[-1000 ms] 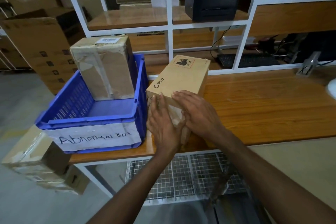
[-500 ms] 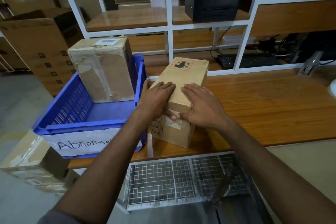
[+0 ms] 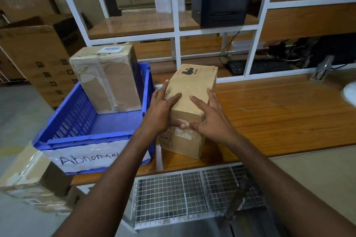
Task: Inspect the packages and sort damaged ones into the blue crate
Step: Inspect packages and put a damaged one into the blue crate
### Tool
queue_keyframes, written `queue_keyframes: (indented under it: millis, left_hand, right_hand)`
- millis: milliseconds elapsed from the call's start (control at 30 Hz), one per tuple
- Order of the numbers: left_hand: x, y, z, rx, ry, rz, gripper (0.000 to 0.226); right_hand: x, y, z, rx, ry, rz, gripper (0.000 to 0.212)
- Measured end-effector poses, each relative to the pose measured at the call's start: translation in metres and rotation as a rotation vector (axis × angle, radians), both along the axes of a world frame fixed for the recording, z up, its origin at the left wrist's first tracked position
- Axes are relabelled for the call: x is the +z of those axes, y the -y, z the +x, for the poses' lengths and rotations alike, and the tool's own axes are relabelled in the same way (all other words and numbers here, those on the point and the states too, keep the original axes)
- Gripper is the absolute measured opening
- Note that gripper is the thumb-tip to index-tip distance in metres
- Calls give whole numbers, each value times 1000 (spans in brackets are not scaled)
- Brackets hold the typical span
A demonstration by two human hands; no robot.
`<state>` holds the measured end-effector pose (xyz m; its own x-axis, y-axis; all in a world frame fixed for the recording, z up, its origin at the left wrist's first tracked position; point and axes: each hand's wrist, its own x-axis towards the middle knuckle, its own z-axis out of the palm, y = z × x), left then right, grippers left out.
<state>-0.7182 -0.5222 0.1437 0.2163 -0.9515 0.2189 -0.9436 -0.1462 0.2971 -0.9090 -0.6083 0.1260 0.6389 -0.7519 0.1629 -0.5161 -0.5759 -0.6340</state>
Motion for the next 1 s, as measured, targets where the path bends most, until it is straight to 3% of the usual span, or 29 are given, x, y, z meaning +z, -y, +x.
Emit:
queue_keyframes:
  millis: [100, 200, 300, 467, 600, 800, 900, 1000]
  left_hand:
    - [16, -7, -1, 2, -14, 113, 99]
    - [36, -12, 9, -31, -233, 211, 72]
    - [41, -11, 12, 60, -349, 72, 76]
    - [17, -7, 1, 205, -587, 38, 68]
    - [8, -7, 5, 211, -757, -111, 80]
    - [0, -12, -4, 126, -777, -283, 87]
    - [-10, -14, -10, 49, -715, -293, 104]
    - [-24, -16, -17, 104, -634, -201, 126]
  right_hand:
    - [-2, -2, 2, -16, 112, 148, 83]
    - [7, -5, 3, -48, 199, 172, 54]
    - [17, -6, 6, -143, 222, 137, 38]
    - [12, -2, 12, -143, 245, 305, 57]
    - [12, -1, 7, -123, 280, 332, 57]
    - [1, 3, -1, -71, 337, 205, 63]
    - [-8, 4, -7, -28, 287, 121, 88]
    - [-23, 2, -14, -38, 160, 17, 107]
